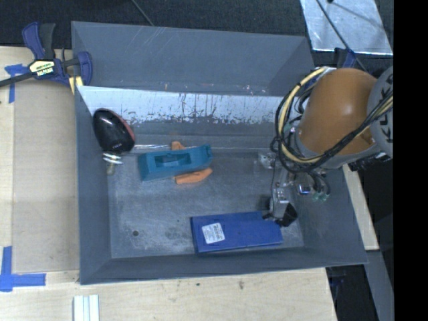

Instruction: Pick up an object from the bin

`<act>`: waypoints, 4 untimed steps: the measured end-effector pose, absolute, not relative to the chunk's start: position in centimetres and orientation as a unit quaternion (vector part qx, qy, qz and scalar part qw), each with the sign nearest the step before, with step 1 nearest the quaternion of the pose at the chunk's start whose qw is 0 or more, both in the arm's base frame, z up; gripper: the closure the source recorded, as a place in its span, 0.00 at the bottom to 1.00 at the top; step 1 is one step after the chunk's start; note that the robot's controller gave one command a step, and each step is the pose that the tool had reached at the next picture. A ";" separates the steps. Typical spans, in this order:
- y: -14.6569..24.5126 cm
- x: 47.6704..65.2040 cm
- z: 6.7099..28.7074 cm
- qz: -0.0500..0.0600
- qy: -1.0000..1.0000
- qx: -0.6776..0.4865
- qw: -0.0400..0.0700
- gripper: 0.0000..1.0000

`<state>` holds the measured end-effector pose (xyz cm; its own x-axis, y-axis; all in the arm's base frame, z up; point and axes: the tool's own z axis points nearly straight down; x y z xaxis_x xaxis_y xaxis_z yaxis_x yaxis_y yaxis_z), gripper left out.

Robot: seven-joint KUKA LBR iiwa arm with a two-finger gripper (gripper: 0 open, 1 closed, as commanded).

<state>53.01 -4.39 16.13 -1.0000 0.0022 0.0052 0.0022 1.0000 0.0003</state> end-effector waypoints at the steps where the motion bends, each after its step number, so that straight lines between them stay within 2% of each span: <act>1: -4.4 53.2 16.6 0.000 -1.000 0.000 -0.002 0.00; 2: -12.4 52.3 15.3 0.000 -1.000 0.018 -0.001 0.00; 3: -13.4 51.0 11.2 0.000 -0.998 -0.060 -0.002 0.00; 4: -13.0 52.2 10.0 0.000 -0.998 -0.059 -0.002 0.00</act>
Offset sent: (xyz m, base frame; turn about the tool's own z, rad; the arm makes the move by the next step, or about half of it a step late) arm -0.0089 -0.0848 -0.0094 -0.0381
